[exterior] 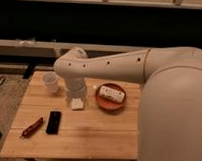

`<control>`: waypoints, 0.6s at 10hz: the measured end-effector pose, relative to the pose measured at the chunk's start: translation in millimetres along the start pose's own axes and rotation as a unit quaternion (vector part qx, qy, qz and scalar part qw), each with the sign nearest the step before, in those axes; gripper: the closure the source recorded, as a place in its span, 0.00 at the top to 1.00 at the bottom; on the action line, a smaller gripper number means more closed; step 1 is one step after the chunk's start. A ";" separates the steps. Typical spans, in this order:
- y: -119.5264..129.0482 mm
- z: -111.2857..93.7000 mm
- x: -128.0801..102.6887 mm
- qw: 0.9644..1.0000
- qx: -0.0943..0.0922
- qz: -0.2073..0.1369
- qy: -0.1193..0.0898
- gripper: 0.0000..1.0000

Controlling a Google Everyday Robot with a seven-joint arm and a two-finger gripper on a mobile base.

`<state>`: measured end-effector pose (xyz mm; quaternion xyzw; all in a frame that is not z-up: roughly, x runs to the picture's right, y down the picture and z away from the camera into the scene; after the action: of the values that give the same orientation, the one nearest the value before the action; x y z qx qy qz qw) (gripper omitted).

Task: Place the eraser in the ceramic cup

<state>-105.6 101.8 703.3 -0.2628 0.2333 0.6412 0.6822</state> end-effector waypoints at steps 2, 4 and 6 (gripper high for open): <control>0.0 0.0 0.0 1.000 0.000 0.000 0.000 0.65; 0.0 0.0 0.0 1.000 0.000 0.000 0.000 0.65; 1.6 0.3 -1.1 1.000 0.005 -0.004 -0.001 0.65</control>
<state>-107.3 101.2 704.1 -0.2600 0.2345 0.6374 0.6864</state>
